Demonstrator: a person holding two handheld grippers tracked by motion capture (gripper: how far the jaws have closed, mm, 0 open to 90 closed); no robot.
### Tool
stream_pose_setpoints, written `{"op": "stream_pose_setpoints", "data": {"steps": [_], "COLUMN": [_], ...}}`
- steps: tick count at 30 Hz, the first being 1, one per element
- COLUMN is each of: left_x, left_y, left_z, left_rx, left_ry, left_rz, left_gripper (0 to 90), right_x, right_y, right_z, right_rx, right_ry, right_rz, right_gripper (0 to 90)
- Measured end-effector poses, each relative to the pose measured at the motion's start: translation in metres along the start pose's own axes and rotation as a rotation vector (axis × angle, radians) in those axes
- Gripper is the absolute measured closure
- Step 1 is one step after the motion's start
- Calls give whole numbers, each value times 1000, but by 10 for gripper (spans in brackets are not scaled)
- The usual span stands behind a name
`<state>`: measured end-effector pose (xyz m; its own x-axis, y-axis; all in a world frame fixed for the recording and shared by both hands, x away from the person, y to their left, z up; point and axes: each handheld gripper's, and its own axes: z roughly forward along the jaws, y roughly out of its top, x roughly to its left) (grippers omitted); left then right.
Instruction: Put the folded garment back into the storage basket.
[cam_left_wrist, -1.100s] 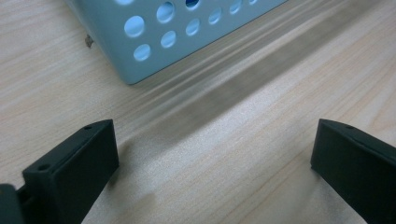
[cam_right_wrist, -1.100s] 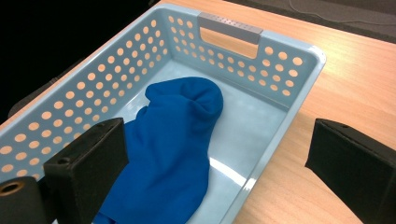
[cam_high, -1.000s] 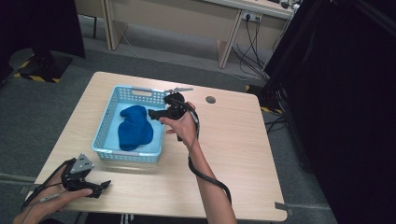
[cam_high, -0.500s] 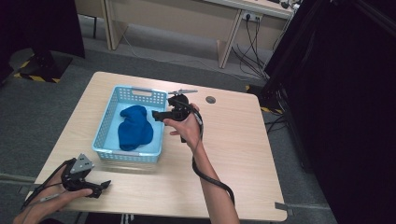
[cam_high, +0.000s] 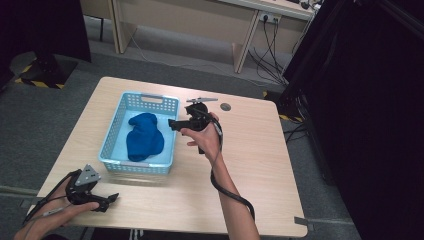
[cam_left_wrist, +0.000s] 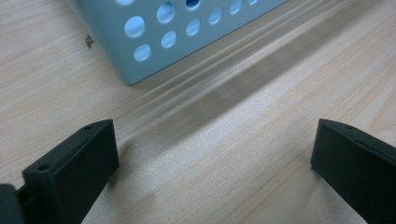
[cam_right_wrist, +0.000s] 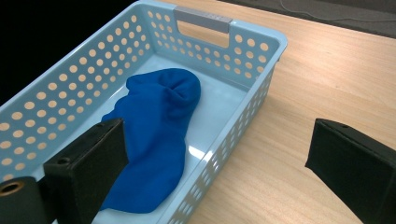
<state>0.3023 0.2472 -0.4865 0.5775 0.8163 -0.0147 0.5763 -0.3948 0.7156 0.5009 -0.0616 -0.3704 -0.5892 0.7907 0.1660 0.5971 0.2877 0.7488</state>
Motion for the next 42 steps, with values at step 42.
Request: {"op": "stream_pose_setpoints", "data": {"steps": [42], "left_x": [0], "left_y": [0], "left_z": [0], "left_rx": [0], "left_ry": [0], "left_rz": [0], "left_gripper": [0], "right_x": [-37], "right_y": [-25], "right_z": [-26], "right_rx": [-21], "right_ry": [-31], "right_rz": [29], "right_gripper": [57]}}
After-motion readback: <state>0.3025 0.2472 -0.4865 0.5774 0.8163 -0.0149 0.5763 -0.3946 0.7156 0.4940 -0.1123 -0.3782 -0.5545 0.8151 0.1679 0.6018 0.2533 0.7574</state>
